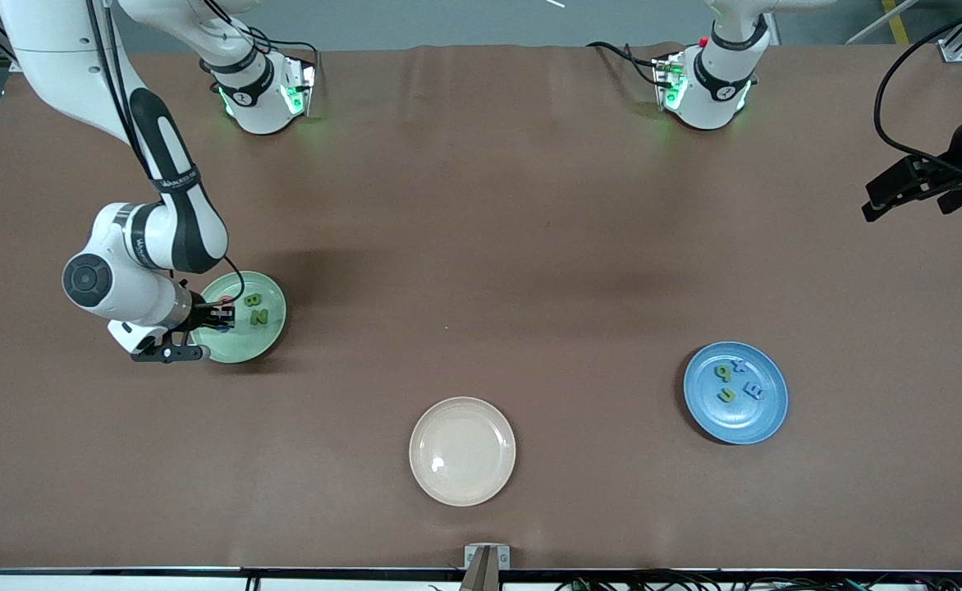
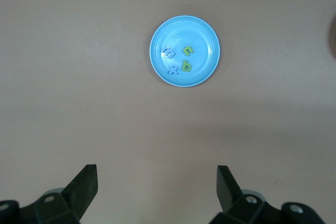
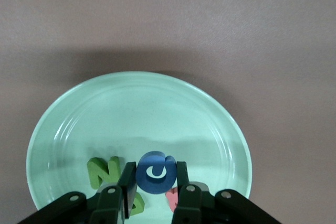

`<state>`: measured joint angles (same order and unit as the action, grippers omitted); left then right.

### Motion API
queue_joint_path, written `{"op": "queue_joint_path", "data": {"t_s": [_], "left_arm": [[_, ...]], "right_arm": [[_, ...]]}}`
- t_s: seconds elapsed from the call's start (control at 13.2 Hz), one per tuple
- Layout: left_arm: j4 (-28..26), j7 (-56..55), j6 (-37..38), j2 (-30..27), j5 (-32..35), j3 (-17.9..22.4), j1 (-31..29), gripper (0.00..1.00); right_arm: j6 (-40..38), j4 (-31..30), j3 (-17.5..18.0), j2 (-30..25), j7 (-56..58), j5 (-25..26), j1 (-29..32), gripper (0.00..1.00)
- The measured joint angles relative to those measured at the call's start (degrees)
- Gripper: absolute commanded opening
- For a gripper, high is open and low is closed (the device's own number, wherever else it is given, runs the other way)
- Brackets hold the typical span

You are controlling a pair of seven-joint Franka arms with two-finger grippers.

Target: Sort upper and lower case letters into plates

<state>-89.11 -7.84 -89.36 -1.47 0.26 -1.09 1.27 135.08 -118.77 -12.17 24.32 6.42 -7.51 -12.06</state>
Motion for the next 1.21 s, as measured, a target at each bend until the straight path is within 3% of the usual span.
{"op": "queue_joint_path", "data": {"t_s": [0.15, 0.23, 0.3, 0.76, 0.99, 1.21], "left_arm": [[0.00, 0.00, 0.00, 0.00, 0.00, 0.00, 0.00, 1.00], [0.00, 0.00, 0.00, 0.00, 0.00, 0.00, 0.00, 1.00], [0.00, 0.00, 0.00, 0.00, 0.00, 0.00, 0.00, 1.00], [0.00, 0.00, 0.02, 0.00, 0.00, 0.02, -0.07, 1.00], [-0.01, 0.00, 0.02, 0.00, 0.00, 0.03, -0.07, 1.00], [-0.03, 0.00, 0.08, 0.00, 0.00, 0.03, -0.07, 1.00]], "right_arm": [[0.16, -0.33, 0.28, 0.32, 0.00, 0.00, 0.00, 0.13], [0.22, -0.38, 0.34, 0.46, 0.00, -0.01, 0.00, 0.48], [0.32, -0.38, 0.41, 0.63, 0.00, -0.03, 0.00, 0.99], [-0.56, 1.02, 0.55, 1.03, -0.06, -0.07, -0.03, 1.00], [-11.40, 7.35, 0.06, -0.99, -0.08, -0.05, 0.12, 1.00], [-27.61, 17.22, -2.81, -5.16, -0.07, 0.12, 0.94, 1.00]]}}
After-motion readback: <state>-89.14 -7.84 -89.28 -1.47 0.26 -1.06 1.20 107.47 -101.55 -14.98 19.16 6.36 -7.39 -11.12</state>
